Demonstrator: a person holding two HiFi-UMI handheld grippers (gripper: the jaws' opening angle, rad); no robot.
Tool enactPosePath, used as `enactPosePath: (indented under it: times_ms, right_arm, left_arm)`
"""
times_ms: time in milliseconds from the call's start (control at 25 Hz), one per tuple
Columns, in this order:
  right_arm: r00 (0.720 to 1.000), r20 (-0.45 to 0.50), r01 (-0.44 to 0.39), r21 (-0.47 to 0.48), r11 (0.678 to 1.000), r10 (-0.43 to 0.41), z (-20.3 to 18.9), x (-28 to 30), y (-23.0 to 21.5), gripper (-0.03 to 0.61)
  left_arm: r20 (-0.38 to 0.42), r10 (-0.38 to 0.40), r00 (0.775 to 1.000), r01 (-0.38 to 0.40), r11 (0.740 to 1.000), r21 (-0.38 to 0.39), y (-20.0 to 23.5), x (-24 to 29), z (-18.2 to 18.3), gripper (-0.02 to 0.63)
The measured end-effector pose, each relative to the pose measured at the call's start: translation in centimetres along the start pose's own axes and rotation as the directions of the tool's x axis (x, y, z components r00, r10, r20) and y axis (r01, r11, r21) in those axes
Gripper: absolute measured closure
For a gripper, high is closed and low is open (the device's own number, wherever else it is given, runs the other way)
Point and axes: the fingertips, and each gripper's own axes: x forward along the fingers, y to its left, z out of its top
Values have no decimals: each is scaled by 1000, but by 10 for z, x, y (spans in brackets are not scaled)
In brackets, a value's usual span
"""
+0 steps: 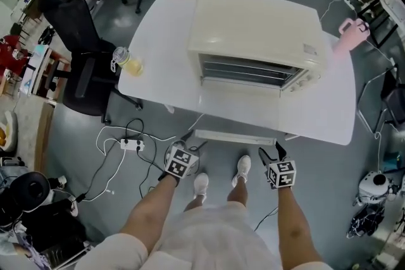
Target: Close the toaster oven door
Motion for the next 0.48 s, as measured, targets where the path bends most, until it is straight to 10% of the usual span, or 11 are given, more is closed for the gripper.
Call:
enactPosePath:
  times_ms: [480]
  right_arm:
    - [1000, -10, -10, 44, 999, 10, 6, 6, 0, 305]
  left_arm:
    - [7, -23, 1000, 23, 1000, -5, -2, 8, 8, 350]
